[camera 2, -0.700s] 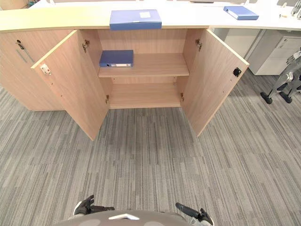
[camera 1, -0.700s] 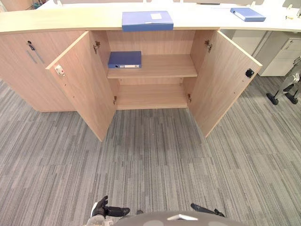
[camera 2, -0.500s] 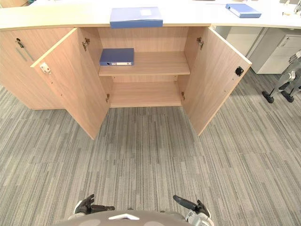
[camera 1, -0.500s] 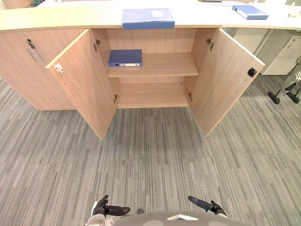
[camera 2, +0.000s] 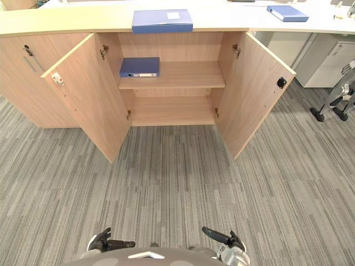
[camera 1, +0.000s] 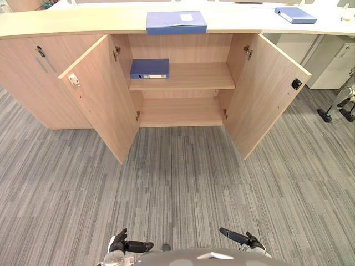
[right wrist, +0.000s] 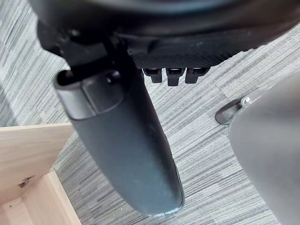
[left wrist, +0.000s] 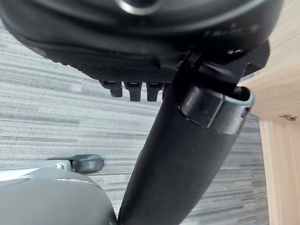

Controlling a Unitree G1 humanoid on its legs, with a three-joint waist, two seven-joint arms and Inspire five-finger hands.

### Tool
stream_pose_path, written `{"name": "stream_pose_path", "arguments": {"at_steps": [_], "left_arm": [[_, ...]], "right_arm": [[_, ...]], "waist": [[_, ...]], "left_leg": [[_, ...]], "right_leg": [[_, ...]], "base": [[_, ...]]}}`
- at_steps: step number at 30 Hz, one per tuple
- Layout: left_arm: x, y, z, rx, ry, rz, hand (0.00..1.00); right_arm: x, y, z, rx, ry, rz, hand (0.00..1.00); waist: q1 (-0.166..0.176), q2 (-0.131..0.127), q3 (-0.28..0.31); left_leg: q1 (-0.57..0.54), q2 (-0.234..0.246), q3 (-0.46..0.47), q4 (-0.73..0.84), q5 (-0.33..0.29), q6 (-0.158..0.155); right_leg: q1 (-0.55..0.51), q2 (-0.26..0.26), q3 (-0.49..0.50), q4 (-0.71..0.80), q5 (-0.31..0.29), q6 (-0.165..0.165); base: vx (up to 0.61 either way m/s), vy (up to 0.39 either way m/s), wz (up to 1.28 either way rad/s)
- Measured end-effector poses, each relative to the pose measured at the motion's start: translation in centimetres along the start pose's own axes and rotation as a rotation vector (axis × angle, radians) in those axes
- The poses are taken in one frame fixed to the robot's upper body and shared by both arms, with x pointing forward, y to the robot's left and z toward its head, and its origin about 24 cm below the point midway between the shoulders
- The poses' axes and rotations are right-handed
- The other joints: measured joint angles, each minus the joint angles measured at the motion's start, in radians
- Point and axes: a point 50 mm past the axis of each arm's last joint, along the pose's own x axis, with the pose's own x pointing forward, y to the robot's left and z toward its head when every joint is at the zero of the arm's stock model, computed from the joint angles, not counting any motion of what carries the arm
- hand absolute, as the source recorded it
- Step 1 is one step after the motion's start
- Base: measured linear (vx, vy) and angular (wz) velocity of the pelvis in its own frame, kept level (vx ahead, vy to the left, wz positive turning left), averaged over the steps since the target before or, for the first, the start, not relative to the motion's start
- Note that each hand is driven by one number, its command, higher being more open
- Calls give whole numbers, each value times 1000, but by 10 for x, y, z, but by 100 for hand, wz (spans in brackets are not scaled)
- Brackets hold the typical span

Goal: Walk over to the cabinet, pick up the folder, carry it to the office cabinet, place the folder inside the office cabinet, then close the office cabinet door

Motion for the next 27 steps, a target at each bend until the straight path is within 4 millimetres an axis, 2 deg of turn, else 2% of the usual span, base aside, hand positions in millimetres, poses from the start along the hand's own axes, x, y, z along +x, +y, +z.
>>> {"name": "stream_pose_path", "arguments": {"at_steps": [8,13,14,17,19,20,21,22,25,27], "left_arm": [[2,2,6,3,-16,9,100],[2,2,12,-1,-36,14,100],[2,3,14,-3,-44,16,100],[4,4,20,-20,-62,21,100],[3,2,20,-61,-57,30,100],[3,1,20,-71,-58,29,100],[4,1,22,-80,-63,28,100],[4,0,22,-86,-62,30,100],[4,1,25,-122,-67,42,100],[5,-4,28,-159,-68,38,100]], "right_arm": [[1,5,4,0,-6,12,100],[1,7,6,-12,-10,14,100],[2,9,8,-37,-13,17,100],[2,11,11,-40,-23,16,100],[2,12,16,-39,-39,22,100],[2,13,18,-38,-48,24,100],[2,14,21,-35,-63,28,100],[2,14,24,-32,-80,30,100],[1,17,29,-35,-98,42,100],[1,17,34,-32,-121,50,100]], "waist": [[0,-10,23],[17,-14,26],[18,-18,34],[18,-24,50],[19,-10,64],[19,-8,66],[20,-8,71],[19,-3,80],[20,-6,92],[18,12,104]], "left_leg": [[-5,0,16,0,-6,-2],[-41,-2,53,6,-35,12],[-49,-7,61,15,-48,18],[-92,-24,65,114,-115,38],[-90,-35,65,180,-168,44],[-88,-37,65,188,-171,42],[-72,-41,62,193,-172,44],[-42,-43,50,194,-191,73],[15,-37,20,185,-236,91],[58,-1,5,157,-253,86]], "right_leg": [[6,0,3,-23,4,0],[-39,-1,36,-22,2,2],[-50,-6,44,-8,-8,11],[-93,-32,50,90,-70,37],[-154,-49,47,284,-130,85],[-182,-52,46,352,-133,89],[-239,-60,44,502,-128,90],[-302,-64,31,650,-139,66],[-374,-43,10,721,-227,35],[-436,6,-31,664,-232,31]], "base": [[-1,-4,-1],[17,11,-19],[61,45,-17],[85,54,-5],[167,120,1],[170,149,13],[206,157,27],[222,148,30],[231,68,25],[343,-20,21]]}}
